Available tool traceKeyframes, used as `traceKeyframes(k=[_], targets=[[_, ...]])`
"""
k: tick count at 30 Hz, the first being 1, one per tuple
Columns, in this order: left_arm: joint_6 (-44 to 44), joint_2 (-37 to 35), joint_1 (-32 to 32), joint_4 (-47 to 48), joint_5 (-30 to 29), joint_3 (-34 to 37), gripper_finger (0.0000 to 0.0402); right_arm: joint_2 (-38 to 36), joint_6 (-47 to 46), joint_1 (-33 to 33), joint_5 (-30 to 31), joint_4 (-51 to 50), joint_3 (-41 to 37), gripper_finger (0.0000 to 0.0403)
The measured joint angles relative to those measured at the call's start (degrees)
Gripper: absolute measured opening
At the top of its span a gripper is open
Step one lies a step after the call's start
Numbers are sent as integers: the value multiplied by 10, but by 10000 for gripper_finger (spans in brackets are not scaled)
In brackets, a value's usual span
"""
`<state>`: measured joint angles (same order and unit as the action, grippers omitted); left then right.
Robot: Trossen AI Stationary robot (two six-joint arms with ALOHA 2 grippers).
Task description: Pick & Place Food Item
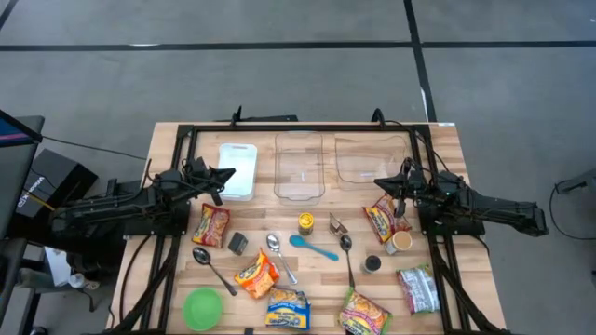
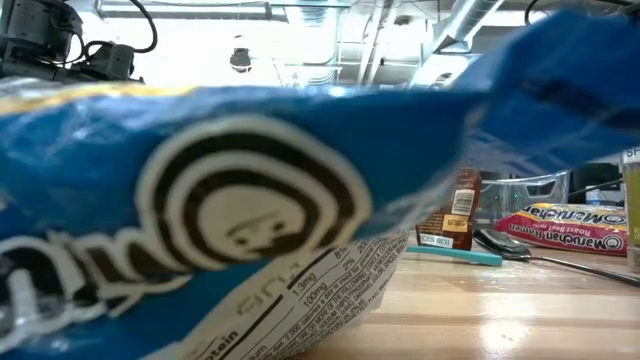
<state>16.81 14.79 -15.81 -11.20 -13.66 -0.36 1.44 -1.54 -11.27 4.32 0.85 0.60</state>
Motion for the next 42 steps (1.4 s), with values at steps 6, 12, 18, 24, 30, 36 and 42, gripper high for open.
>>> traceKeyframes(k=[6,12,18,24,30,36,42], targets=[[0,0,0,0,0,0,2,0,0,0,0,0,0,0],[0,0,0,0,0,0,2,0,0,0,0,0,0,0],[15,0,0,-39,0,0,2,0,0,0,0,0,0,0],[172,0,0,-154,0,0,2,0,0,0,0,0,0,0],[212,0,0,-282,0,0,2,0,0,0,0,0,0,0],[207,0,0,-357,0,0,2,0,-17,0,0,3,0,0],[211,0,0,-362,0,0,2,0,-227,0,0,54,-1,0]])
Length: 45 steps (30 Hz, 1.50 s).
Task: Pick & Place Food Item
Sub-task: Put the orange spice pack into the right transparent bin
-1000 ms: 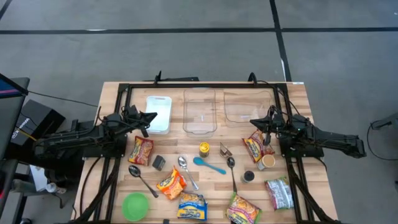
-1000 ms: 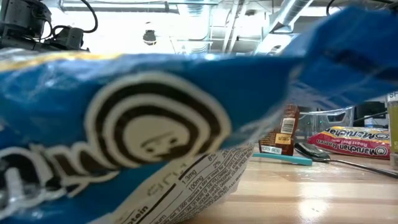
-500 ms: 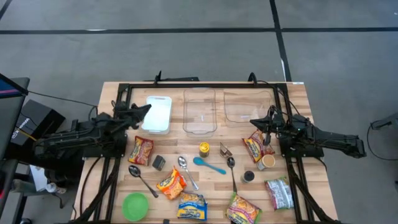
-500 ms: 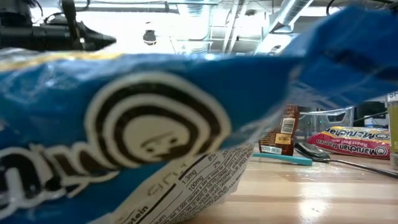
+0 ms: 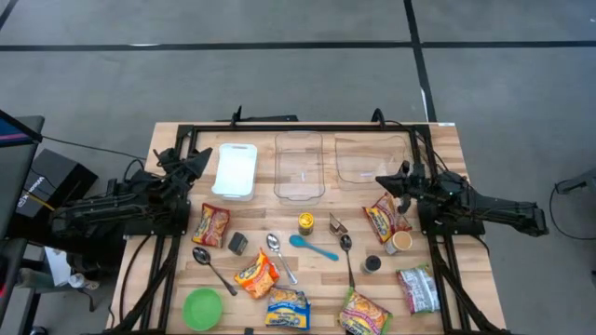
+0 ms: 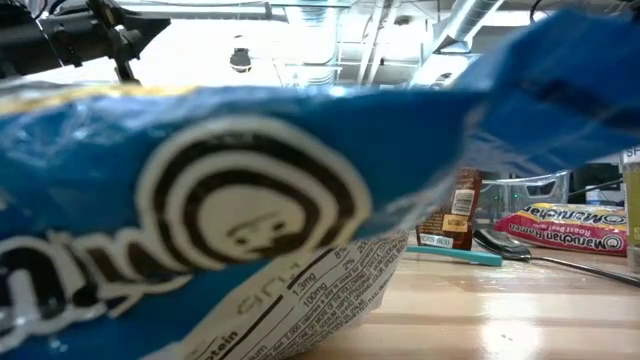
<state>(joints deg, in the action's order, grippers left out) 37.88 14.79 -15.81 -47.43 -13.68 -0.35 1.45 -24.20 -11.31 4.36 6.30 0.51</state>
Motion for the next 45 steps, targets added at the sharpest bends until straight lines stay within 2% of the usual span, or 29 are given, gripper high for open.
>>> traceKeyframes(k=[9,14,17,20,27,31,45], targets=[[60,0,0,-6,0,0,2,0,-298,-1,2,248,0,0],[61,0,0,-7,0,0,2,0,-333,-1,1,365,3,0],[61,0,0,-7,0,0,2,0,-335,0,0,354,30,0],[61,0,0,-6,0,0,2,0,-334,0,0,273,75,0],[61,0,0,-6,0,0,2,24,-324,0,-1,-102,241,0],[61,0,0,-6,0,0,2,70,-322,0,-1,-259,335,0],[61,0,0,-6,0,0,2,329,-233,0,-5,-555,598,0]])
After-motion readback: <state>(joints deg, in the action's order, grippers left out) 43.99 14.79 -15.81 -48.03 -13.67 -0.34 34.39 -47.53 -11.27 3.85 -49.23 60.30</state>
